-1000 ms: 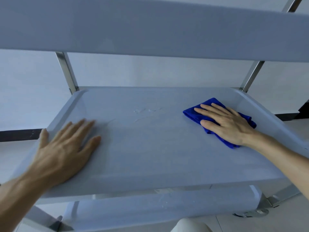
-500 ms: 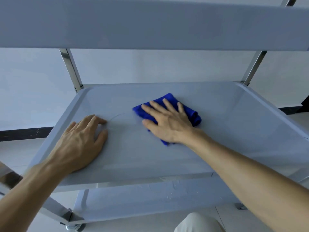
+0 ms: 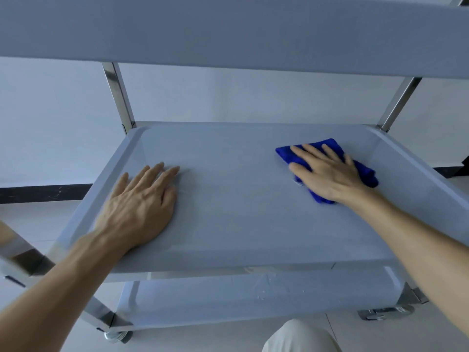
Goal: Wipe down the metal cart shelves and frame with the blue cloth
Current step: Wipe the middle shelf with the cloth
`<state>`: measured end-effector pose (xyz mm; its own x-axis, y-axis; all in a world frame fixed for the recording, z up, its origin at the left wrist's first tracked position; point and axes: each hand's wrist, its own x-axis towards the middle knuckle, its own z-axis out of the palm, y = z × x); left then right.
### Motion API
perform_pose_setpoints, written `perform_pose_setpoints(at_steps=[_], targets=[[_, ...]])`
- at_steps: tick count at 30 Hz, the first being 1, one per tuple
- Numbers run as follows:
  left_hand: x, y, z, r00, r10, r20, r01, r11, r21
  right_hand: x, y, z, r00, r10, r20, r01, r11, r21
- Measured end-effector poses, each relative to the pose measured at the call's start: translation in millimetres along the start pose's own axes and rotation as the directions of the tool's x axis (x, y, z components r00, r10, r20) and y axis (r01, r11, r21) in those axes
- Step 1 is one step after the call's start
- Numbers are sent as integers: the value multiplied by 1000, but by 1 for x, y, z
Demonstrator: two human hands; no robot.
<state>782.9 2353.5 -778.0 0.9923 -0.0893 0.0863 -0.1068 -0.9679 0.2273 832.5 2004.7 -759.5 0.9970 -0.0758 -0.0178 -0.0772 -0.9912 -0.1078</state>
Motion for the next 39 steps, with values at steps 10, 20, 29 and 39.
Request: perform_pose_setpoints(at_steps=[10,20,29,39], targets=[[4,-9,-5,999,-43,31,42,999,5,-84,-103,18,834,-551,-17,551,832,67],[2,-7,-2,998,-20,54,20,1000,13,2,19,-6,997,-72,25,71,997,18],[2,-10,-6,1000,-28,13,28,1000,4,-28,-92,15,887,-459,39,460,888,2],[-1,-15,-6,998,2,66,-1,1000,-8,8,27,-7,949,-316,15,316,949,22]])
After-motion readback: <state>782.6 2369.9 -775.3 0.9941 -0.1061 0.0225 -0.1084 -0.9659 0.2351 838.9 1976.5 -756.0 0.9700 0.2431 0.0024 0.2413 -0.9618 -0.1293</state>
